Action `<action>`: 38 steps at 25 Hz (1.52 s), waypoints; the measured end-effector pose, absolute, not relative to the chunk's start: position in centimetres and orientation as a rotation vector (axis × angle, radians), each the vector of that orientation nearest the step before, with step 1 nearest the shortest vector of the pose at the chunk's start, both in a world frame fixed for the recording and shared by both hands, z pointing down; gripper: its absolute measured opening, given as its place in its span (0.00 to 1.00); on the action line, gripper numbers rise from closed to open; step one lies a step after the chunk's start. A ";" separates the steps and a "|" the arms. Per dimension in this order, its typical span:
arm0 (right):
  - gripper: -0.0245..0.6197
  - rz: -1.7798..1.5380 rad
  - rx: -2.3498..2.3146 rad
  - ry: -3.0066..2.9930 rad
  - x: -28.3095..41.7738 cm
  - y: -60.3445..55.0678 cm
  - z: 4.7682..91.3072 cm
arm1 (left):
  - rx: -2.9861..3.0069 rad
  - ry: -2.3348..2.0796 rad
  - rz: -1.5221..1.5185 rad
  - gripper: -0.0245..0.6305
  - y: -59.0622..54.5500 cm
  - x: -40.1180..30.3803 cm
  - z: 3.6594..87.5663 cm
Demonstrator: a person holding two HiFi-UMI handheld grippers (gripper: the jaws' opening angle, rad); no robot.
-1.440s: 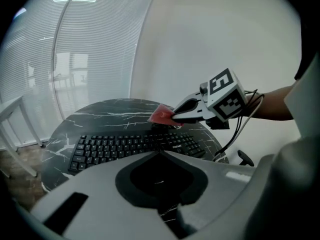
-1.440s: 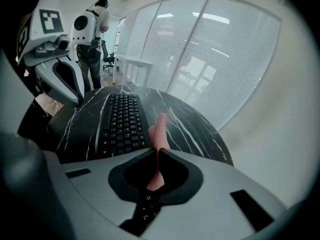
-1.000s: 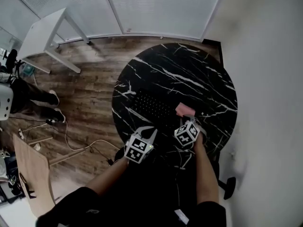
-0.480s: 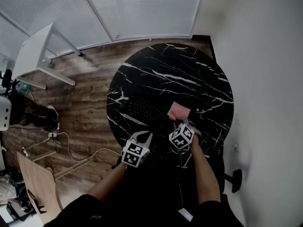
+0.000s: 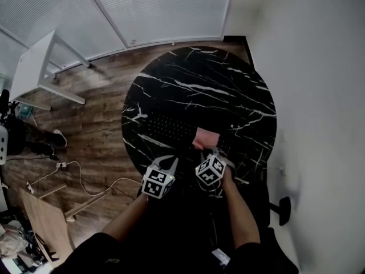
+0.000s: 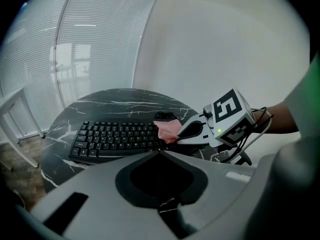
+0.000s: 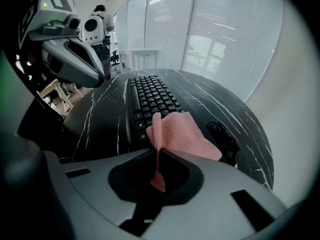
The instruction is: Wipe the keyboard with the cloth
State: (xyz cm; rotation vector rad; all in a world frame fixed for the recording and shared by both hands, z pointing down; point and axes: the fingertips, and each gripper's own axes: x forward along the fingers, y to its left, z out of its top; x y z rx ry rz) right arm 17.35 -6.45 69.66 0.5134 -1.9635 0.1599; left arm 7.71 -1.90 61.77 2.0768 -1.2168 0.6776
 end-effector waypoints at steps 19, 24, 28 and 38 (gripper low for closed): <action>0.05 0.272 0.596 -1.967 16.9 -2.7 70.0 | 2.084 -1.127 0.705 0.03 -1.6 8.2 62.8; 0.05 0.323 0.603 -1.953 16.6 -2.3 70.3 | 2.089 -1.097 0.722 0.03 -1.5 8.0 63.0; 0.05 0.319 0.570 -1.934 16.5 -1.5 71.1 | 2.085 -1.093 0.722 0.03 -1.5 7.9 63.3; 0.05 0.374 0.703 -1.940 15.8 -2.9 68.3 | 2.077 -1.122 0.641 0.03 -2.8 6.2 62.7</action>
